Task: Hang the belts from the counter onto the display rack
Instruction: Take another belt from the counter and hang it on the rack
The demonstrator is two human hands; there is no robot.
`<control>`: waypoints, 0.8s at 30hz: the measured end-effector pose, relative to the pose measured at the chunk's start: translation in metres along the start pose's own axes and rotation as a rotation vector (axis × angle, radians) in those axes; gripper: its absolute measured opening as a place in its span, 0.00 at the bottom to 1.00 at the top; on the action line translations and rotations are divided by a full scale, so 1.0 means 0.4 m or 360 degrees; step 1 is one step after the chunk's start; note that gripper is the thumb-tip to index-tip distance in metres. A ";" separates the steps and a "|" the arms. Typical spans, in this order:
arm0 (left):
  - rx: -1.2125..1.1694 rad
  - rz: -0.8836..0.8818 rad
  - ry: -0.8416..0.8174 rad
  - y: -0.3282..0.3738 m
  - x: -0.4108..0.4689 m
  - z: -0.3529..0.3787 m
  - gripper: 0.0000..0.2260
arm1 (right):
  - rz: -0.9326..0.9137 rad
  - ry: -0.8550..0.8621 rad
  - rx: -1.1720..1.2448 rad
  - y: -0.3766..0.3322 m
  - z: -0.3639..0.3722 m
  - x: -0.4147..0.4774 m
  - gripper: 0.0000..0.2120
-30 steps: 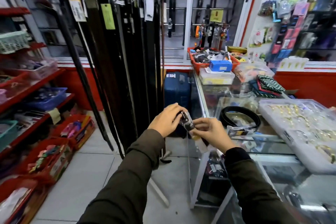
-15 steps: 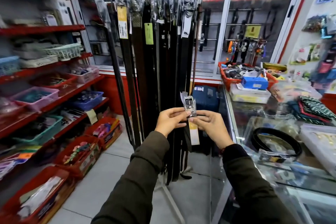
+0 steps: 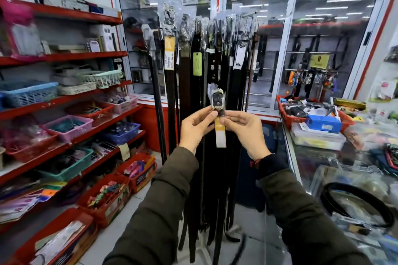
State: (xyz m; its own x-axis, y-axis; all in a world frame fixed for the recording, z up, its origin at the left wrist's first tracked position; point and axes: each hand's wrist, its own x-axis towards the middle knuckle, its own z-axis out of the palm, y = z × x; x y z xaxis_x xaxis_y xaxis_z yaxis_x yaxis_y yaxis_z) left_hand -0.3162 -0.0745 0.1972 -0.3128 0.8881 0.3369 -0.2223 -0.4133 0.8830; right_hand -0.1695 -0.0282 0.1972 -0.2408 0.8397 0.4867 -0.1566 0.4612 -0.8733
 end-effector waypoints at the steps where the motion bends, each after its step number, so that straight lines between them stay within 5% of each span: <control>1: -0.0012 0.0029 0.0006 0.022 0.013 -0.008 0.12 | -0.0014 0.0004 0.0050 -0.016 0.019 0.018 0.14; 15: -0.0037 0.0517 0.0212 0.343 0.139 -0.090 0.12 | -0.0233 -0.0034 0.0548 -0.233 0.269 0.237 0.14; 24: -0.0084 0.0511 0.0267 0.453 0.231 -0.116 0.11 | -0.0212 0.0009 0.0600 -0.324 0.357 0.342 0.11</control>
State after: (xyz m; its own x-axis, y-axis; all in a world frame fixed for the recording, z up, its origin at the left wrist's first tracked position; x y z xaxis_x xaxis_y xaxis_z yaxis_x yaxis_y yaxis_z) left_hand -0.4280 -0.0767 0.3731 -0.5204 0.6677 0.5323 -0.1342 -0.6796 0.7213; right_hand -0.3188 -0.0141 0.3798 -0.1899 0.7817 0.5940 -0.5270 0.4293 -0.7335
